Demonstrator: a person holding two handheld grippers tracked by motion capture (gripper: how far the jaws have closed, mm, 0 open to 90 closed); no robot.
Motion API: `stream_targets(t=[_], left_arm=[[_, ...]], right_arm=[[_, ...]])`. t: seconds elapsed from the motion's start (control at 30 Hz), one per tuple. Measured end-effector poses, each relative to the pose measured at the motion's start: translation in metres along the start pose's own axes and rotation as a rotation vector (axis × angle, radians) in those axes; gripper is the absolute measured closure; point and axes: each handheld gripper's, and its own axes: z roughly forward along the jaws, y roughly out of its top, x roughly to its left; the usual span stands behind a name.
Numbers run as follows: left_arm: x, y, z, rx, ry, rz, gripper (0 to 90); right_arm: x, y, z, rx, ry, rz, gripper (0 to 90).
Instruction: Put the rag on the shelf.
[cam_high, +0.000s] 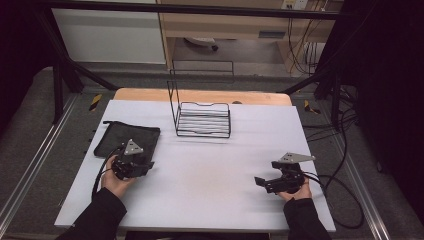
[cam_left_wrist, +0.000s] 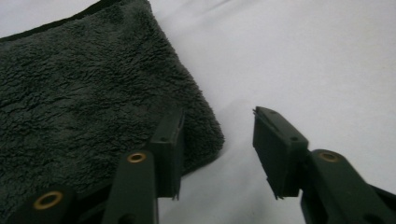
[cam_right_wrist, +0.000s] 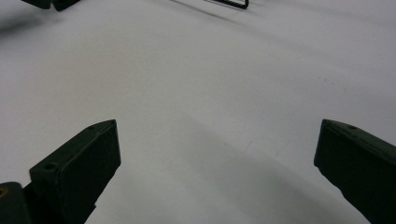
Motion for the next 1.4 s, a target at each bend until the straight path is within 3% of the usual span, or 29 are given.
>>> stream_targets(t=[0.07, 0.17, 0.27, 0.47, 0.6, 1.2, 1.4], left_arm=[[0.001, -0.001, 0.003, 0.008, 0.004, -0.007, 57.5], [0.005, -0.004, 0.004, 0.005, 0.017, -0.018, 69.8], [0.009, -0.004, 0.004, 0.0, -0.002, -0.065, 71.6], [0.009, -0.002, 0.006, 0.015, 0.017, -0.075, 75.6], [0.014, 0.0, 0.005, 0.025, -0.006, -0.1, 83.0], [0.014, 0.006, -0.027, -0.037, -0.023, -0.136, 85.4], [0.008, 0.007, -0.033, -0.052, -0.055, -0.141, 85.4]], right_arm=[[0.0, 0.0, 0.0, 0.0, -0.001, -0.001, 1.1], [0.001, 0.0, 0.002, 0.009, -0.001, 0.001, 1.1], [0.001, 0.0, 0.001, 0.008, -0.003, 0.0, 1.2], [0.001, 0.0, 0.002, 0.009, 0.0, 0.001, 1.4], [0.001, 0.0, 0.002, 0.01, 0.002, -0.002, 1.6], [0.0, 0.001, 0.001, 0.005, 0.006, -0.006, 1.9], [0.0, 0.001, 0.001, 0.005, 0.006, -0.006, 2.0]])
